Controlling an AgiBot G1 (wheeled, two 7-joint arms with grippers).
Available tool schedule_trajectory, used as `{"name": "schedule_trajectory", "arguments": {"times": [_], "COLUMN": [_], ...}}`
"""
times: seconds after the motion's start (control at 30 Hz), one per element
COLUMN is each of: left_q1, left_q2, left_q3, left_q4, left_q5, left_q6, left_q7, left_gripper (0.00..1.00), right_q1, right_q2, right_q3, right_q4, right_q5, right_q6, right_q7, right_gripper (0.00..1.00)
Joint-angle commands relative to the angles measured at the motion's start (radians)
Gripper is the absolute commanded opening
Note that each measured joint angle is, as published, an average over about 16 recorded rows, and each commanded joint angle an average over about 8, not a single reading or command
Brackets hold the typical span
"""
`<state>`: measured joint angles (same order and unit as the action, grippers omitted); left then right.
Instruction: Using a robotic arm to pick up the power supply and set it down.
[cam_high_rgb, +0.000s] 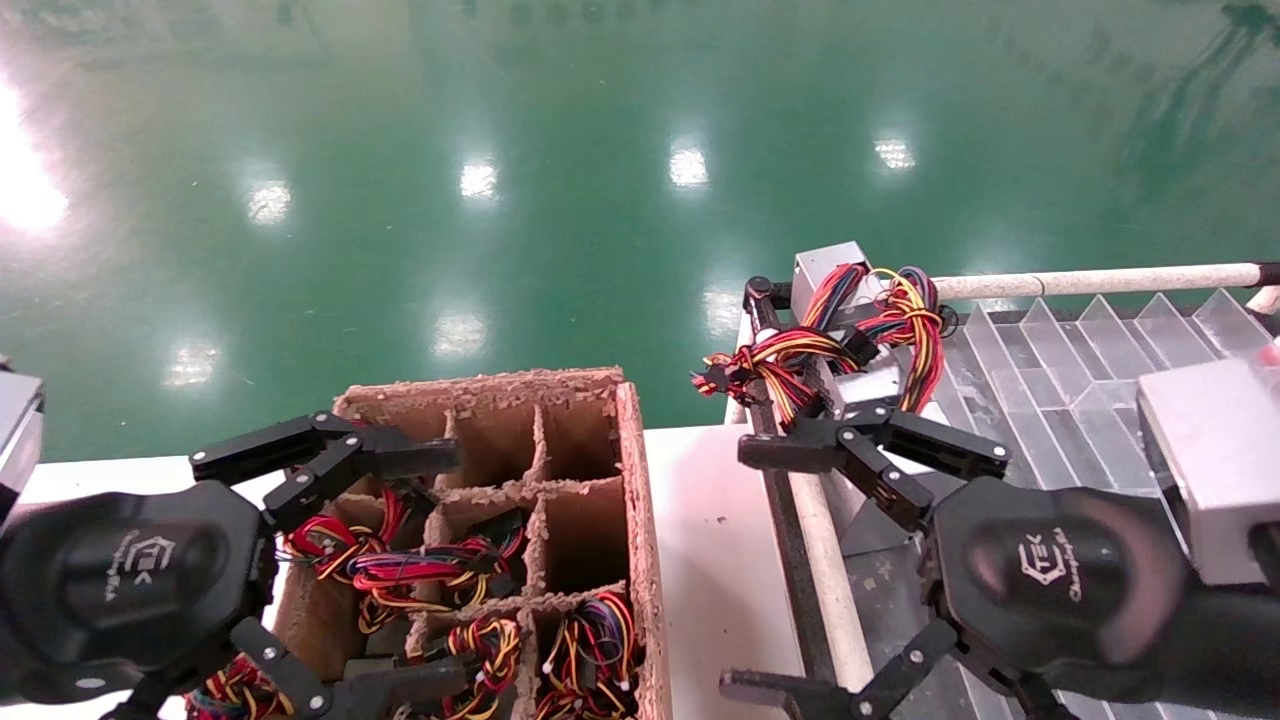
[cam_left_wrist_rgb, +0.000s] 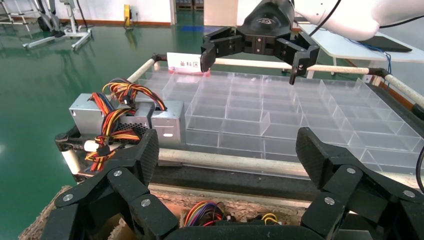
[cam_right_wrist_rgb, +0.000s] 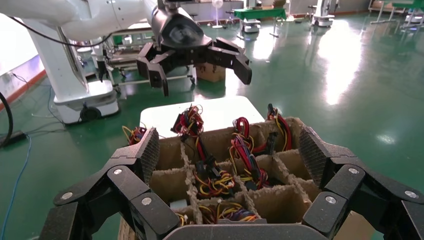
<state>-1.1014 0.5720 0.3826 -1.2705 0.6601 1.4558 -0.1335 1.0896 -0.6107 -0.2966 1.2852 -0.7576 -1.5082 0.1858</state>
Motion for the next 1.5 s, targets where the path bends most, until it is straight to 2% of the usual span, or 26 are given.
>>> {"name": "schedule_trajectory", "arguments": {"times": [0.03,0.5,0.83,0.9,1.1,1.13,1.2,1.5], "left_q1": [0.000,0.000,0.000,0.000,0.000,0.000,0.000,0.000], "left_q2": [0.000,0.000,0.000,0.000,0.000,0.000,0.000,0.000], "left_q3": [0.000,0.000,0.000,0.000,0.000,0.000,0.000,0.000], "left_q4": [0.000,0.000,0.000,0.000,0.000,0.000,0.000,0.000], "left_q5": [0.000,0.000,0.000,0.000,0.000,0.000,0.000,0.000], "left_q6": [0.000,0.000,0.000,0.000,0.000,0.000,0.000,0.000], "left_q7": [0.000,0.000,0.000,0.000,0.000,0.000,0.000,0.000], "left_gripper": [0.00,0.00,0.00,0.00,0.00,0.00,0.00,0.00], "right_q1": [0.003,0.069,0.120,0.130,0.166,0.172,0.186,0.234], "right_q2": [0.004,-0.065,-0.159,-0.179,-0.236,-0.245,-0.262,-0.322], "right_q3": [-0.002,-0.109,-0.197,-0.213,-0.261,-0.268,-0.284,-0.335], "right_q4": [0.003,-0.076,-0.176,-0.203,-0.288,-0.303,-0.332,-0.452], "right_q5": [-0.006,-0.165,-0.243,-0.251,-0.279,-0.285,-0.295,-0.318], "right_q6": [-0.003,-0.045,-0.057,-0.058,-0.061,-0.061,-0.061,-0.060], "right_q7": [0.000,-0.029,-0.075,-0.087,-0.134,-0.144,-0.164,-0.250], "right_gripper": [1.00,1.00,1.00,0.88,0.15,0.07,0.00,0.00]}}
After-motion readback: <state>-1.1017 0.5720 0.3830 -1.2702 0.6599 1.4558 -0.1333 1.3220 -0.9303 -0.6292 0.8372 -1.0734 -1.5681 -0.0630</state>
